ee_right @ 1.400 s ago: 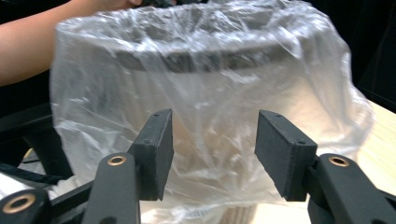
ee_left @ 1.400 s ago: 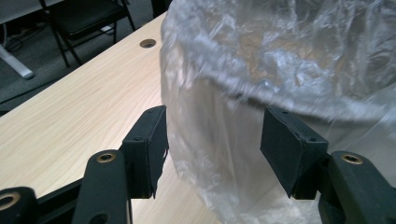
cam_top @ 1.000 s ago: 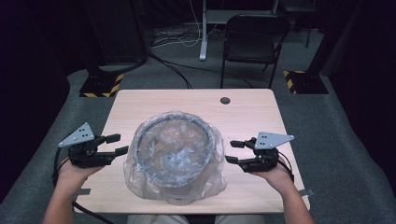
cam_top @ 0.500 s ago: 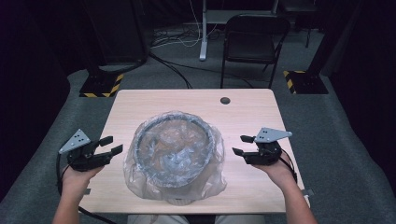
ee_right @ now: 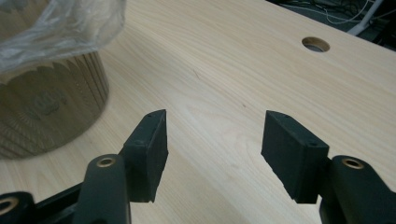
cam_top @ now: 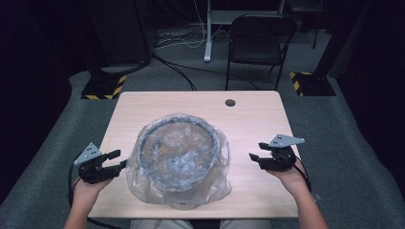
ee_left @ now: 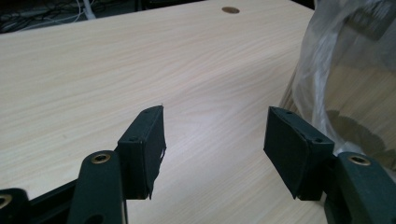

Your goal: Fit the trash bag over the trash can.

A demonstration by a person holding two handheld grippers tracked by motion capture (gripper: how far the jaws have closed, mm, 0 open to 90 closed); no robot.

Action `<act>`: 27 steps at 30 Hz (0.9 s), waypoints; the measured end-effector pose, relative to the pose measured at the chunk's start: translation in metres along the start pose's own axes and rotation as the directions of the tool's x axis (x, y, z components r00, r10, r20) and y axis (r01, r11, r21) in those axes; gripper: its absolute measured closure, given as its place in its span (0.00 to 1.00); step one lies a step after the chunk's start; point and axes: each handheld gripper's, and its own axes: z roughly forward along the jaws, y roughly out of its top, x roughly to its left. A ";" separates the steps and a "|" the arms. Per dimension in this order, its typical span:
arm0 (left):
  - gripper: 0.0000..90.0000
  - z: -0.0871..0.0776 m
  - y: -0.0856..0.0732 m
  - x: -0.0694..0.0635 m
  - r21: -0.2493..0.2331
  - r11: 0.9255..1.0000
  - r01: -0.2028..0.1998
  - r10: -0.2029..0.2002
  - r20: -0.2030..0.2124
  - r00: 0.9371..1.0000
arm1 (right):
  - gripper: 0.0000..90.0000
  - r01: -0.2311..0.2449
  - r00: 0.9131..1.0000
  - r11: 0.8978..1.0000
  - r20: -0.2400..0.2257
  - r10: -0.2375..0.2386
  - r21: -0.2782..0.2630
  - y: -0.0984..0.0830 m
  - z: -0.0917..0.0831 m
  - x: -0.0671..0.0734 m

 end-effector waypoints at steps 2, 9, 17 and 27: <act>0.41 0.003 -0.004 -0.001 0.018 1.000 -0.003 0.003 -0.002 1.000 | 0.42 -0.018 1.000 1.000 0.011 0.018 0.014 -0.005 -0.001 -0.003; 0.32 0.012 -0.015 -0.005 0.043 0.999 -0.031 0.032 -0.016 0.999 | 0.34 -0.076 0.997 0.996 0.033 0.074 0.049 -0.021 0.001 -0.010; 0.24 0.018 -0.024 -0.004 0.047 0.999 -0.010 0.011 -0.034 0.999 | 0.27 -0.084 0.995 0.996 0.049 0.083 0.035 -0.038 0.007 -0.010; 0.26 0.029 -0.037 -0.004 0.094 0.995 -0.012 0.016 -0.034 0.999 | 0.32 -0.091 0.993 0.996 0.072 0.089 0.022 -0.057 0.016 -0.012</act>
